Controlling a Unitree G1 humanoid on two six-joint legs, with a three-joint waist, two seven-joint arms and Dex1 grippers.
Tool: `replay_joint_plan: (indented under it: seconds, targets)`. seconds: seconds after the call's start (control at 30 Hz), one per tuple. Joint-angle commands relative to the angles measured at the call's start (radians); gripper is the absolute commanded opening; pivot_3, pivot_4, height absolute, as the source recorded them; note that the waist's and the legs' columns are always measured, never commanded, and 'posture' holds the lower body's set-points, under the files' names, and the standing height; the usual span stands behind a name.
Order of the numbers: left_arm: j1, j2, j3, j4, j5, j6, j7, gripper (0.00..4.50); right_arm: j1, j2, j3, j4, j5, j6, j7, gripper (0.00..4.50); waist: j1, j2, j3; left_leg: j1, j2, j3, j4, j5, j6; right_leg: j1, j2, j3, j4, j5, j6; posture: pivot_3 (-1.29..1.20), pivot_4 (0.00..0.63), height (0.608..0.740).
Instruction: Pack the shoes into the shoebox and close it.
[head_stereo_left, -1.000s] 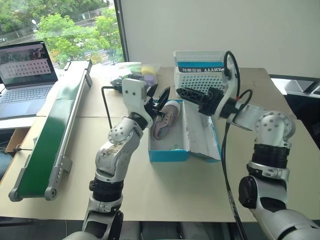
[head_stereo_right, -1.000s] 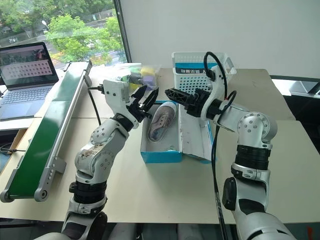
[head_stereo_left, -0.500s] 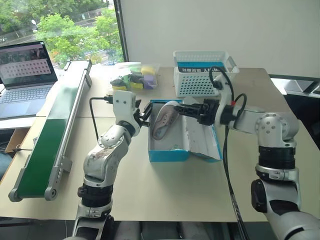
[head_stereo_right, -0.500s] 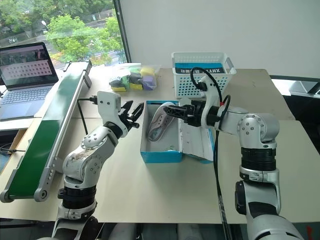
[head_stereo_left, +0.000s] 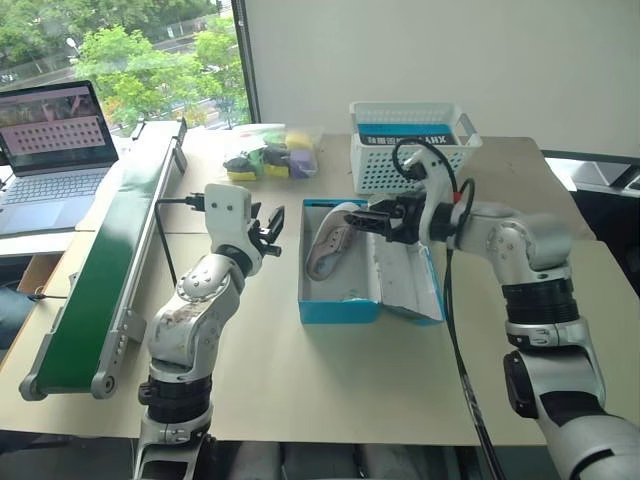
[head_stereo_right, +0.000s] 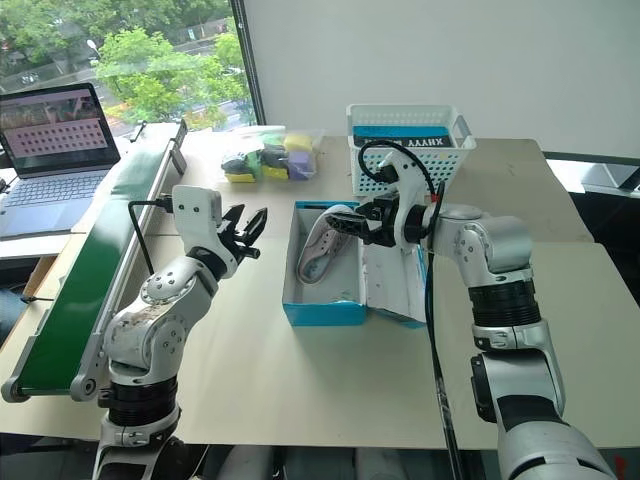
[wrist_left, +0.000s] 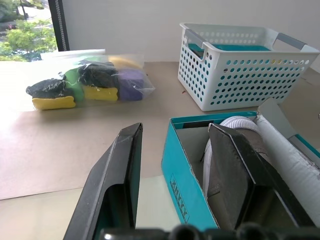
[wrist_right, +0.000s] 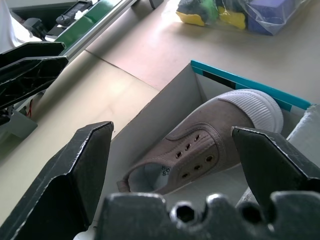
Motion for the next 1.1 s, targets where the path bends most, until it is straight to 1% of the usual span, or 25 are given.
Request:
replay_joint_plan:
  seconds: [0.03,0.13,0.17,0.23,0.3,0.33,0.37,0.4,0.47,0.53,0.6,0.63,0.7,0.77,0.87,0.93,1.0,1.1]
  targets:
    - [0.002,0.003,0.012,-0.056,-0.003,0.006,0.001,2.20,-0.059,-0.035,0.032,-0.081,-0.018,-0.050,0.080,4.50,0.000,0.000,0.000,0.000,0.000,0.000,0.000,0.000,0.000,0.000,0.000,0.000,0.000,0.000,0.000,0.00,0.150,0.740]
    - [0.015,0.011,0.026,-0.067,-0.001,0.014,0.005,2.20,-0.096,-0.051,0.108,-0.053,-0.104,-0.131,0.124,4.50,-0.005,0.000,0.000,0.000,0.000,0.000,0.000,0.000,0.000,0.000,0.000,0.000,0.000,0.000,0.000,0.00,0.150,0.740]
    - [0.018,0.012,0.030,-0.069,0.000,0.016,0.007,2.20,-0.107,-0.048,0.122,-0.037,-0.127,-0.155,0.125,4.50,-0.007,0.000,0.000,0.000,0.000,0.000,0.000,0.000,0.000,0.000,0.000,0.000,0.000,0.000,0.000,0.00,0.150,0.740]
    - [0.028,0.018,0.038,-0.079,0.002,0.022,0.009,2.20,-0.129,-0.050,0.148,-0.004,-0.156,-0.193,0.169,4.50,-0.006,0.000,0.000,0.001,0.000,0.000,0.000,0.000,0.000,0.000,0.000,0.000,0.000,0.000,0.000,0.00,0.150,0.740]
    - [0.047,0.024,0.057,-0.103,-0.001,0.036,0.016,2.17,-0.151,-0.057,0.211,0.049,-0.207,-0.255,0.246,3.95,-0.005,0.000,0.000,0.001,0.000,0.000,0.000,0.000,0.000,0.000,0.000,0.000,0.000,0.000,0.000,0.00,0.150,0.740]
    - [0.055,0.026,0.063,-0.113,-0.003,0.042,0.018,2.17,-0.160,-0.057,0.235,0.073,-0.232,-0.283,0.273,3.78,-0.005,0.000,0.000,0.001,0.000,0.000,0.000,0.000,0.000,0.000,0.000,0.000,0.000,0.000,0.000,0.00,0.150,0.740]
    - [0.061,0.028,0.067,-0.121,-0.003,0.046,0.020,2.17,-0.169,-0.056,0.259,0.106,-0.265,-0.325,0.294,3.40,-0.005,0.000,0.000,0.001,0.000,0.000,0.000,0.000,0.000,0.000,0.000,0.000,0.000,0.000,0.000,0.00,0.150,0.740]
    - [0.069,0.031,0.069,-0.131,-0.004,0.054,0.020,2.17,-0.190,-0.040,0.275,0.170,-0.301,-0.379,0.302,3.11,-0.005,0.000,0.000,0.001,0.000,0.000,0.000,0.000,0.000,0.000,0.000,0.000,0.000,0.000,0.000,0.00,0.150,0.740]
    - [0.086,0.039,0.076,-0.155,-0.006,0.073,0.019,2.17,-0.242,-0.012,0.317,0.314,-0.384,-0.511,0.322,2.36,-0.005,0.000,0.000,0.001,0.000,0.000,0.000,0.000,0.000,0.000,0.000,0.000,0.000,0.000,0.000,0.00,0.150,0.740]
    - [0.094,0.048,0.084,-0.172,-0.007,0.090,0.019,2.17,-0.291,0.015,0.345,0.447,-0.451,-0.627,0.335,1.74,-0.005,0.000,0.000,0.001,0.000,0.000,0.000,0.000,0.000,0.000,0.000,0.000,0.000,0.000,0.000,0.00,0.150,0.740]
    - [0.096,0.055,0.089,-0.183,-0.006,0.103,0.018,2.17,-0.329,0.041,0.355,0.562,-0.499,-0.718,0.342,1.03,-0.005,0.000,0.000,0.001,0.000,0.000,0.000,0.000,0.000,0.000,0.000,0.000,0.000,0.000,0.000,0.00,0.150,0.740]
    - [0.097,0.057,0.093,-0.189,-0.007,0.109,0.018,2.17,-0.347,0.055,0.360,0.620,-0.524,-0.766,0.342,0.57,-0.005,0.000,0.000,0.001,0.000,0.000,0.000,0.000,0.000,0.000,0.000,0.000,0.000,0.000,0.000,0.00,0.150,0.740]
    - [0.100,0.060,0.107,-0.208,-0.010,0.126,0.023,2.17,-0.404,0.085,0.395,0.786,-0.621,-0.907,0.286,0.08,-0.006,0.000,0.000,0.001,0.000,0.000,0.000,0.000,0.000,0.000,0.000,0.000,0.000,0.000,0.000,0.00,0.150,0.740]
    - [0.102,0.057,0.113,-0.221,-0.009,0.136,0.028,2.17,-0.442,0.106,0.405,0.898,-0.678,-0.999,0.256,0.08,-0.006,0.000,0.000,0.001,0.000,0.000,0.000,0.000,-0.001,0.000,0.000,0.000,0.000,0.000,0.000,0.00,0.150,0.740]
    - [0.108,0.049,0.117,-0.238,-0.008,0.152,0.037,2.17,-0.468,0.141,0.407,0.995,-0.733,-1.080,0.242,0.08,-0.005,0.000,0.000,0.001,0.000,0.000,0.000,0.000,-0.001,-0.001,0.000,0.000,0.000,0.000,0.000,0.00,0.150,0.740]
    - [0.109,0.043,0.119,-0.245,-0.008,0.159,0.042,2.17,-0.461,0.168,0.422,1.039,-0.783,-1.132,0.201,0.08,-0.006,0.000,0.000,0.001,0.000,0.000,0.000,0.000,-0.001,-0.001,-0.001,0.000,0.000,0.000,0.000,0.00,0.150,0.740]
    - [0.108,0.039,0.117,-0.248,-0.008,0.164,0.046,2.17,-0.441,0.192,0.449,1.069,-0.835,-1.180,0.198,0.08,-0.006,0.000,0.000,0.001,0.000,0.000,0.000,0.000,-0.001,-0.001,-0.001,0.000,0.001,0.000,0.000,0.00,0.150,0.740]
    - [0.098,0.034,0.113,-0.244,-0.006,0.167,0.047,2.17,-0.402,0.247,0.456,1.085,-0.862,-1.230,0.217,0.08,-0.007,0.000,0.000,0.001,0.000,0.000,0.000,0.000,-0.001,-0.001,0.000,0.000,0.001,0.000,0.000,0.00,0.150,0.740]
